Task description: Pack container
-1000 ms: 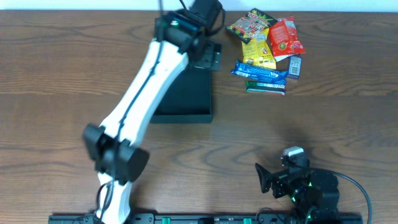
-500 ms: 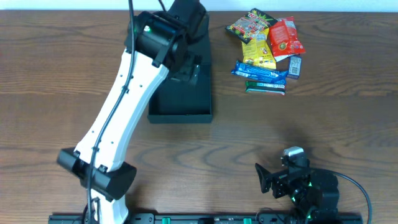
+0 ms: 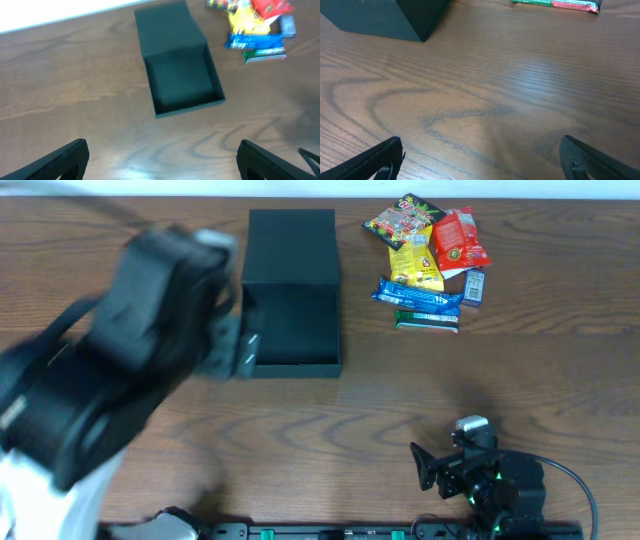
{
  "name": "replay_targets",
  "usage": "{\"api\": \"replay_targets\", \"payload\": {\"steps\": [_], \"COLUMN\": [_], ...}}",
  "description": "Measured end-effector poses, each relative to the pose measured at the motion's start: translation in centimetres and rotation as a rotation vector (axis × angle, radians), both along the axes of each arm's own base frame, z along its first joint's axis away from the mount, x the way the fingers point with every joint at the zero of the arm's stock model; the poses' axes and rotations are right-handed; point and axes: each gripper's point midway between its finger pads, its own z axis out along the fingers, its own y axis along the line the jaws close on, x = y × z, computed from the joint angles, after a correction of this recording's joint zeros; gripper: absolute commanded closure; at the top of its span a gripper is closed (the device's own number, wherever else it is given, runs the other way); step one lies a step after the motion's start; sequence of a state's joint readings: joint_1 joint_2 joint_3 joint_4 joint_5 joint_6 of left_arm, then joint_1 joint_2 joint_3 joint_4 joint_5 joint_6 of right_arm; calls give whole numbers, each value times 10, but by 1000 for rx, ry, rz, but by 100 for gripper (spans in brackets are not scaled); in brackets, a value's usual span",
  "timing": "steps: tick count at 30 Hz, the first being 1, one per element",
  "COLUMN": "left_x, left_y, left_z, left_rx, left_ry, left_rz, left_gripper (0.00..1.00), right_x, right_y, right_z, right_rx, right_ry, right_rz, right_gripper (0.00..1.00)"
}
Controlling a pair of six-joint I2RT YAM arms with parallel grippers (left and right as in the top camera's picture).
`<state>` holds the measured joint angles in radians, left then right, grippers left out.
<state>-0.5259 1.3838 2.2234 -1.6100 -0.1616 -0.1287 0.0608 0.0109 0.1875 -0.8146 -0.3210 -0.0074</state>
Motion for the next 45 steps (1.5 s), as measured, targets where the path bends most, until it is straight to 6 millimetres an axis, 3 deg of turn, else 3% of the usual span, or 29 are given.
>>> {"api": "replay_targets", "payload": {"steps": [3,6,12,20,23,26,31,38,40,45], "left_x": [-25,-41,-47,-67,-68,-67,-64,-59,-56,-42], "left_y": [15,25,27,33,31,29,27,22,19,10], "left_z": [-5,-31,-103,-158,-167,-169,-168,-165,-163,-155], "left_rx": [-4,29,115,127,126,121,113,89,78,36], "left_ry": [-7,42,197,271,286,290,275,255,241,177], "left_rz": [0,0,-3,-20,-26,-30,-33,-41,-44,-50], "left_gripper": [4,4,4,5,5,5,5,5,5,5], "right_x": [0,0,0,3,8,13,2,1,7,25], "right_y": [0,0,0,-11,-9,5,32,38,39,40], "right_z": [0,0,0,-2,5,23,31,37,51,106], "right_rx": [0,0,-1,-54,-38,152,582,831,871,943], "right_ry": [0,1,0,-9,-41,-48,176,327,282,66], "right_rz": [0,0,-1,-41,-44,-64,-150,-276,-258,-156], "right_gripper": [1,1,1,1,1,1,1,1,1,1]}}
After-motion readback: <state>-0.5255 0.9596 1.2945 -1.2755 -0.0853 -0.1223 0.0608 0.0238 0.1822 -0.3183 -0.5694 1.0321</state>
